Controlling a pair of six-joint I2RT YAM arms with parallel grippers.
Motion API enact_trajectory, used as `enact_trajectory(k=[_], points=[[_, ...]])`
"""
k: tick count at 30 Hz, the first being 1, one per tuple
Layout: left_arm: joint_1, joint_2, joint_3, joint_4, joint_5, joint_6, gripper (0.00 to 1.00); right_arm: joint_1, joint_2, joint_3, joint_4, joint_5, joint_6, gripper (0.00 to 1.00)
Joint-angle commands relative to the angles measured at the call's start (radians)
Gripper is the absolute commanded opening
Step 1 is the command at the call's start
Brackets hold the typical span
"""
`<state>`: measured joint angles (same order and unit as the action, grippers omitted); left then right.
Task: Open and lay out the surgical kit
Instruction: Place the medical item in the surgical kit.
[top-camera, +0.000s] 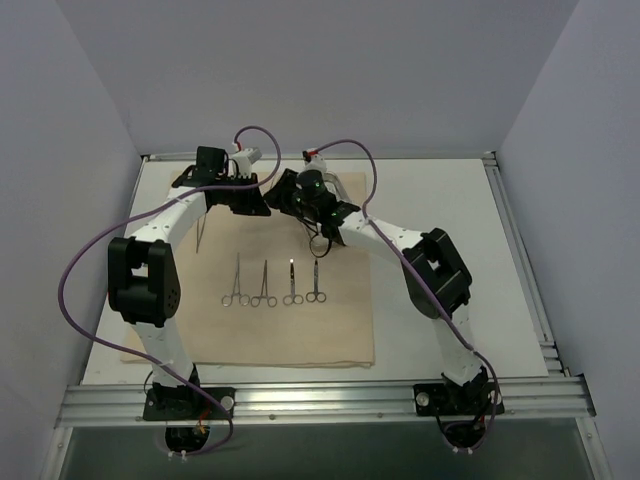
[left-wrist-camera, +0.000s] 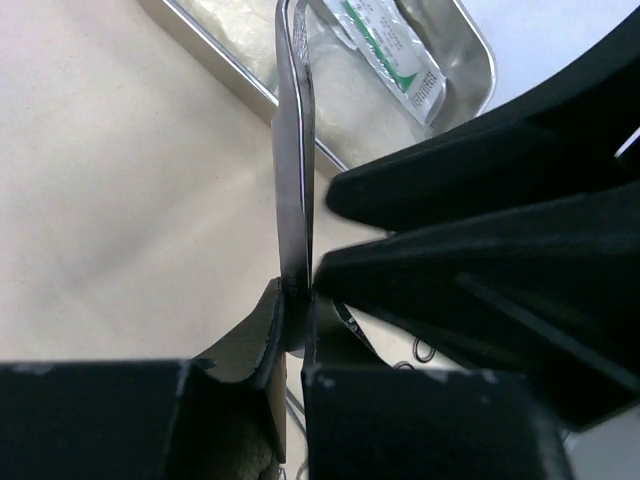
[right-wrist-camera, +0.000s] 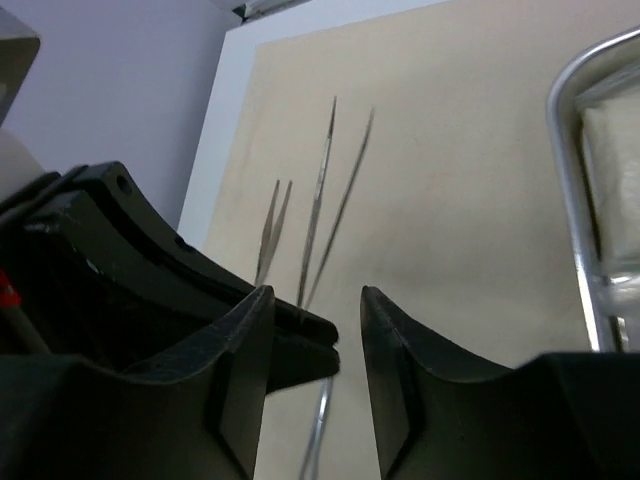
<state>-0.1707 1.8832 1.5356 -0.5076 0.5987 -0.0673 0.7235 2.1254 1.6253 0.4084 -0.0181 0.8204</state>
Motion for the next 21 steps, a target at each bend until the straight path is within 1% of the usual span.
enact_trajectory(k=[1,2,3,4,5,7,9,10,12,13,14,16,17,18,21], points=[[0.016,-0.047,-0.012,0.060,0.111,0.036,0.02,-0.076,-0.177,-0.105,0.160,-0.166,-0.144,0.37],[0.019,-0.055,-0.015,0.060,0.124,0.044,0.02,-0.099,-0.233,-0.142,0.191,-0.227,-0.179,0.43],[0.026,-0.067,-0.018,0.057,0.157,0.064,0.02,-0.120,-0.264,-0.210,0.219,-0.253,-0.205,0.50],[0.030,-0.073,-0.022,0.054,0.177,0.064,0.02,-0.160,-0.292,-0.244,0.268,-0.279,-0.233,0.52],[0.033,-0.081,-0.028,0.052,0.196,0.098,0.02,-0.174,-0.321,-0.277,0.288,-0.320,-0.262,0.57],[0.037,-0.099,-0.035,0.050,0.257,0.129,0.02,-0.193,-0.395,-0.355,0.329,-0.361,-0.360,0.63],[0.037,-0.122,-0.043,0.049,0.298,0.153,0.02,-0.199,-0.449,-0.383,0.334,-0.410,-0.446,0.67],[0.037,-0.128,-0.045,0.049,0.355,0.158,0.02,-0.200,-0.456,-0.393,0.336,-0.436,-0.461,0.67],[0.037,-0.142,-0.040,0.052,0.412,0.159,0.02,-0.202,-0.456,-0.384,0.339,-0.512,-0.472,0.68],[0.037,-0.145,-0.035,0.053,0.462,0.155,0.02,-0.200,-0.450,-0.363,0.340,-0.535,-0.466,0.67],[0.036,-0.147,-0.032,0.058,0.484,0.147,0.02,-0.200,-0.428,-0.354,0.346,-0.555,-0.452,0.66],[0.037,-0.151,-0.022,0.069,0.513,0.115,0.02,-0.200,-0.403,-0.335,0.404,-0.620,-0.386,0.61],[0.036,-0.154,-0.022,0.081,0.527,0.104,0.02,-0.200,-0.385,-0.328,0.424,-0.631,-0.363,0.61],[0.036,-0.159,-0.023,0.083,0.536,0.095,0.02,-0.200,-0.377,-0.328,0.464,-0.635,-0.347,0.60],[0.034,-0.168,-0.029,0.090,0.553,0.086,0.02,-0.199,-0.352,-0.311,0.484,-0.629,-0.303,0.57]])
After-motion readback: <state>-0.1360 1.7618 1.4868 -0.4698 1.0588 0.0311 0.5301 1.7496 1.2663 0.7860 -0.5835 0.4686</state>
